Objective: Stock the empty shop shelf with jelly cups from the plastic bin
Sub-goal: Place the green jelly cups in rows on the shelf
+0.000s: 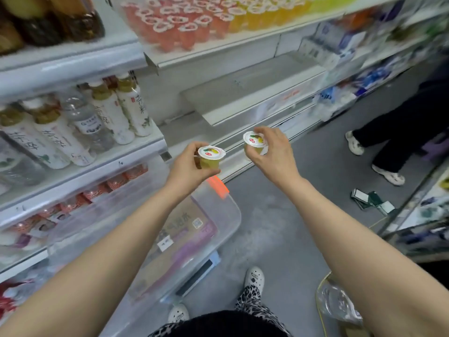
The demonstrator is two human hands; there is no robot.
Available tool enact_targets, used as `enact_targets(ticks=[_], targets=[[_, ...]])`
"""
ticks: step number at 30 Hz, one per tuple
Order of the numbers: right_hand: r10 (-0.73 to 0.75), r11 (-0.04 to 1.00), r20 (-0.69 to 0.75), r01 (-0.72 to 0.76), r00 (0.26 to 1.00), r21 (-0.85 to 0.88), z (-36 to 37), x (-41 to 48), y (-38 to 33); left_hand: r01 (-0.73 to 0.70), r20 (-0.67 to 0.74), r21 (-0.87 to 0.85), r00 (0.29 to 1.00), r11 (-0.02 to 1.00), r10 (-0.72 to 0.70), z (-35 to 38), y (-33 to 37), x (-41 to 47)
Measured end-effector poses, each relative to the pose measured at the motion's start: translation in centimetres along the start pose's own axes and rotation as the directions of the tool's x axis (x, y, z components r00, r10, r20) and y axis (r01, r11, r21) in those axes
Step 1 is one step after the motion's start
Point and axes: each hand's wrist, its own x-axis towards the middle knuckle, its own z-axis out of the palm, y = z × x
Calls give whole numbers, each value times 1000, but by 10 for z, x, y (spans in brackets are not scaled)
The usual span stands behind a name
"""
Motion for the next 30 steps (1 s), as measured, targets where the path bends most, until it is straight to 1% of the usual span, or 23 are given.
enact_targets(ticks=[3,7,12,15,22,30], targets=[[-5,1000,-11,5,1000,-16,-38,30,32,-56,-33,-23,998,998,55,39,34,27],[-18,999,-40,17,999,-31,-93,74,77,-133,-35,-53,991,990,131,98,79,68],[-40,998,-86,35,995,-55,-161,125,134,-215,-70,-21,975,976,213,165,142,120],[-29,997,-121,20,992,-73,-193,154,167,-241,-67,-17,969,970,240,199,169,150],[33,996,-183,-47,983,-71,-238,225,235,-303,-41,18,952,953,304,267,213,226],[47,987,-199,-76,979,-141,-269,333,317,-336,10,4,942,942,336,343,248,349]])
